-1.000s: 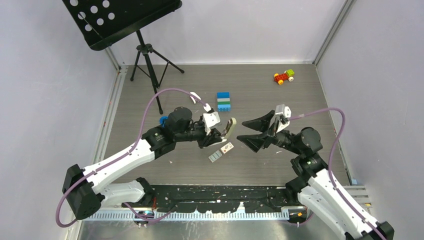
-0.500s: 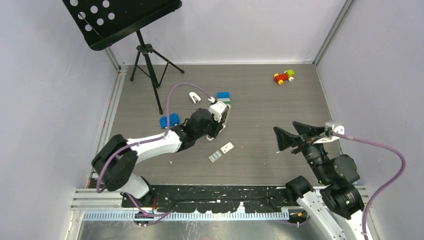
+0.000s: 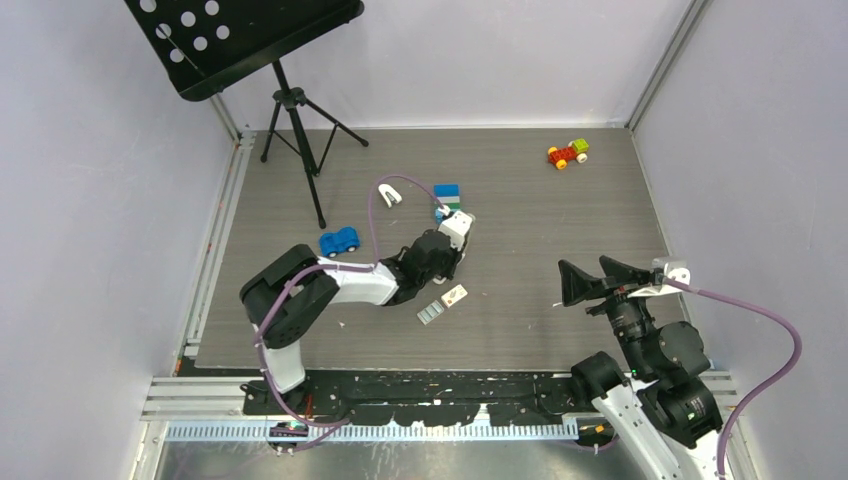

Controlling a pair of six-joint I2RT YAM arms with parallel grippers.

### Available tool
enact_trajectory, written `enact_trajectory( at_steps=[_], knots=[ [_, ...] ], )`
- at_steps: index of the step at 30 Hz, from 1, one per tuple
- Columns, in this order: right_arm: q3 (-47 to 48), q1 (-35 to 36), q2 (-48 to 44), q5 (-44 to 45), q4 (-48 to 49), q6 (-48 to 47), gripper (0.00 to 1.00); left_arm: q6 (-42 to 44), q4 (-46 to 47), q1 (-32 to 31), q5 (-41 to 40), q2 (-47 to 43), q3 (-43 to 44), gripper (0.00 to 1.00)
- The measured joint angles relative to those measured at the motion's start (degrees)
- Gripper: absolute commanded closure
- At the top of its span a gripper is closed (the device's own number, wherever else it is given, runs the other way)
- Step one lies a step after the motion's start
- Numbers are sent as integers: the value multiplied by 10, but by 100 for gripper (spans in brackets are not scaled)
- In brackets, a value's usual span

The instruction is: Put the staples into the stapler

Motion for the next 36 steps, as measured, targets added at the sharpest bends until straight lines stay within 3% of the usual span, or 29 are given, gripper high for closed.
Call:
enact_trajectory(
  at_steps=[14,36],
  knots=[
    [-8,0,0,-9,-8,-12,8,0,72,-9,-12,75,21,100],
    [-13,0,0,-30,-8,-17,8,30,82,-11,10,79,21,100]
  ],
)
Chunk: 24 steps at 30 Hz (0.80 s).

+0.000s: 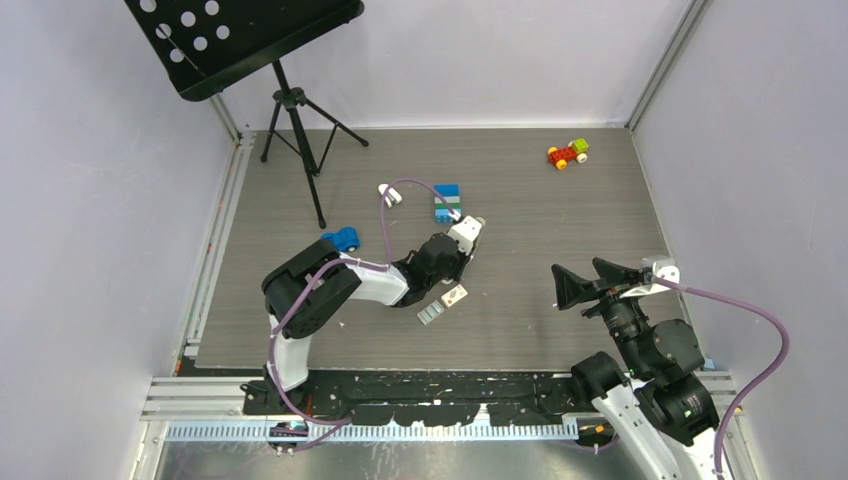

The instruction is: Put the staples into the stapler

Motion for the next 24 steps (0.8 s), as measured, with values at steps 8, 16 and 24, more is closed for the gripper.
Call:
enact_trajectory(
  at_steps=[8,16,24],
  knots=[
    [0,0,0,-5,0,-2,8,5,-3,0,0,0,0,98],
    [0,0,1,-9,0,-7,8,7,-17,0,0,-11,-4,37],
    [-1,0,3,-12,0,-10,8,8,-50,1,-7,-51,-4,0]
  ],
)
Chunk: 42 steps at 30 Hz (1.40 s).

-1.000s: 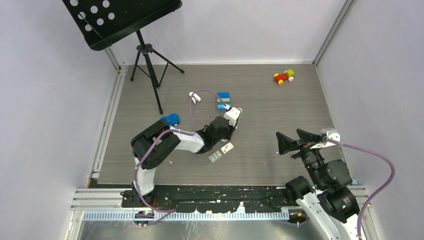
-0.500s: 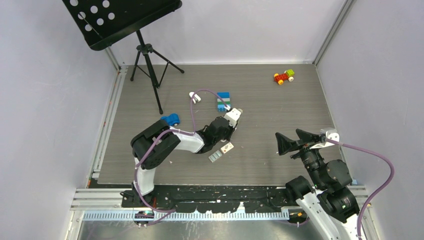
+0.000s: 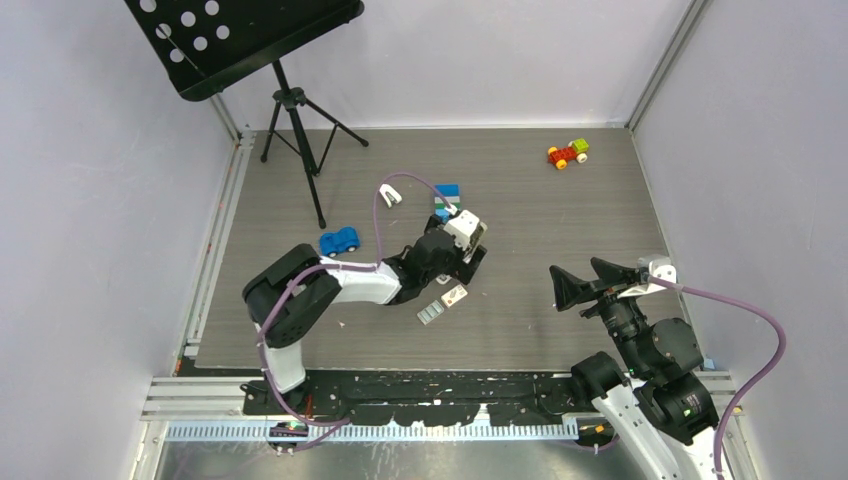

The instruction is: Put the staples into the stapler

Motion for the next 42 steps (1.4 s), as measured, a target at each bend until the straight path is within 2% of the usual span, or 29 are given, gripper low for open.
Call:
enact_trajectory(
  at_steps=[8,16,24,33,42],
  knots=[
    [-1,0,0,-1,0,-2,8,-10,-78,19,-29,-82,11,0],
    [-1,0,0,-5,0,-2,8,-55,-160,107,-102,-121,72,1],
    [-4,0,0,-7,0,-2,8,-123,-193,181,-166,-49,135,18],
    [-7,0,1,-13,0,-2,8,-173,-223,242,-148,68,174,35],
    [-10,0,8,-15,-1,-4,8,-186,-222,266,-123,117,208,54]
  ],
)
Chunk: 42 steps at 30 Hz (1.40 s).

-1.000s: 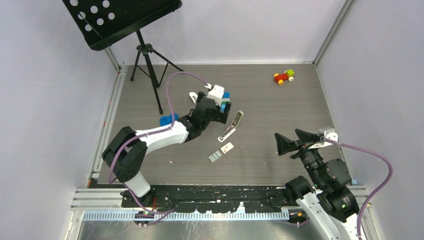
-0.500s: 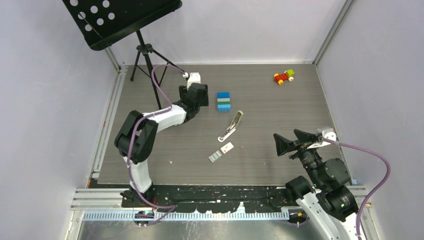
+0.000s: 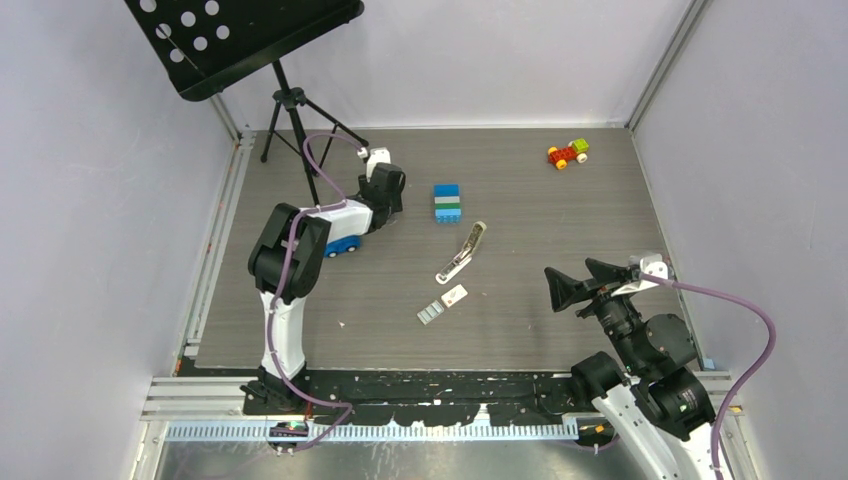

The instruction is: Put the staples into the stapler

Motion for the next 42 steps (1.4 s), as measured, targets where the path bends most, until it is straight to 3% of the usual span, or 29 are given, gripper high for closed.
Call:
enact_trajectory(
  at_steps=[5,12,19,27,42],
  knots=[
    [0,0,7,0,0,-1,8,0,0,5,13,12,6,68],
    [0,0,12,0,0,-3,8,3,2,7,32,15,6,100],
    [0,0,17,-2,0,-4,8,5,7,7,47,-12,-30,100],
    [0,0,45,-14,0,0,8,19,-3,3,82,-125,-109,100],
    [63,0,260,-141,-7,63,13,198,-23,-110,113,-352,-222,100]
  ],
)
